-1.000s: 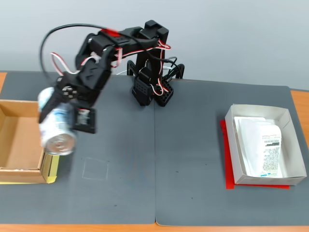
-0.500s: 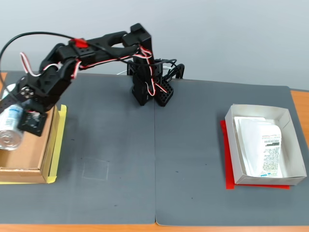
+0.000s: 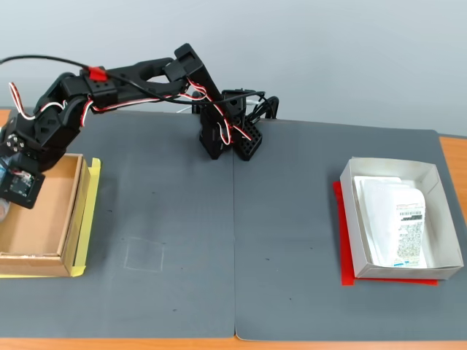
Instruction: Pick the can and put it in the brown box
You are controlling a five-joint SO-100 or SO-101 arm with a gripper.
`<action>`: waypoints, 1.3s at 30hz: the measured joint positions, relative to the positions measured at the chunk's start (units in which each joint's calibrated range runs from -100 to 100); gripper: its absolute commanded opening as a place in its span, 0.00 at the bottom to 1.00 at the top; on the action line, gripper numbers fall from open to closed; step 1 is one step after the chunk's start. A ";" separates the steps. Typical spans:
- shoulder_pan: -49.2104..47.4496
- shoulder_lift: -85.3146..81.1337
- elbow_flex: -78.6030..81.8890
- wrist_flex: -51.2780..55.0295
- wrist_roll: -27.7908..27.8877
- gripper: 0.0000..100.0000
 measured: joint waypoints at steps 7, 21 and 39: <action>-0.52 0.00 0.09 5.28 0.00 0.41; -5.10 -12.26 12.42 13.06 -11.14 0.18; -24.32 -64.84 56.21 13.24 -27.55 0.03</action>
